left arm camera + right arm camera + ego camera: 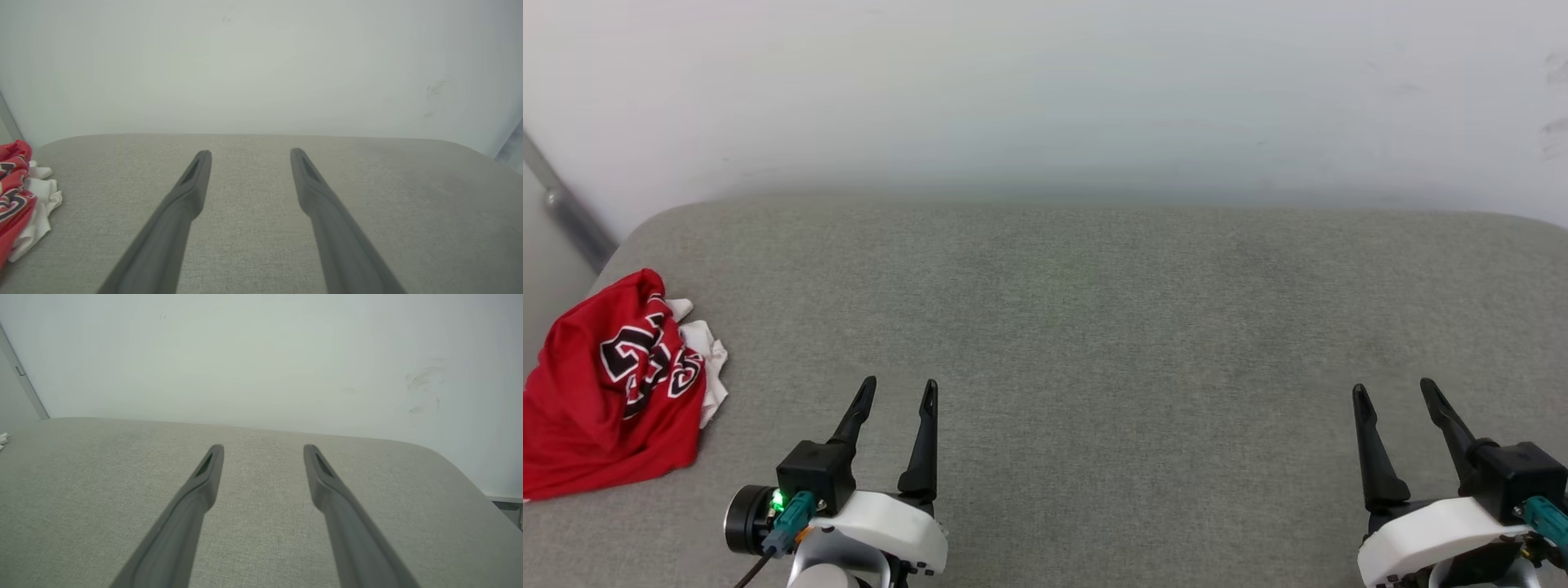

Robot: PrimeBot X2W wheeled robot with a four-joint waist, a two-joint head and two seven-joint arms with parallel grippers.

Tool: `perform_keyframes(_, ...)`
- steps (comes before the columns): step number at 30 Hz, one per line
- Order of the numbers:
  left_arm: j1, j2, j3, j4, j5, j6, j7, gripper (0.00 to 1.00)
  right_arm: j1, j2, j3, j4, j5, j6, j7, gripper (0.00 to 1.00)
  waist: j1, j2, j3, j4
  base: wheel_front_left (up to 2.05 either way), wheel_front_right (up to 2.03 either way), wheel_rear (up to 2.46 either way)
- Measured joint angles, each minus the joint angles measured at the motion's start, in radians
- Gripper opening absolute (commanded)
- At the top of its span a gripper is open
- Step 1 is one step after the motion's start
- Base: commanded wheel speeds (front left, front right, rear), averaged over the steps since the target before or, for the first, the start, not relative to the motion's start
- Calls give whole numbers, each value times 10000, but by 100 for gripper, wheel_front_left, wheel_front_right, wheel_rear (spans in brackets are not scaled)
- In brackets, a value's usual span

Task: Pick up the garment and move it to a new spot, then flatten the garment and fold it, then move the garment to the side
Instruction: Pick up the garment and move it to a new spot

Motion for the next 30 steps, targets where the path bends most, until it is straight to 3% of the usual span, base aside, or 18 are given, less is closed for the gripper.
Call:
perform_keyframes(7,-188,0,33,105,-113,59,0,100,-14,2,176,98,81,0,-8,100,0,0,65,729,0,0,0)
perform_keyframes(22,-355,48,543,230,-261,180,-2,100,-64,8,970,-213,44,0,-17,100,0,0,181,3303,0,0,0)
perform_keyframes(30,-360,113,911,198,-305,198,-2,100,-114,10,1237,-410,48,0,8,100,0,0,203,4316,0,0,0)
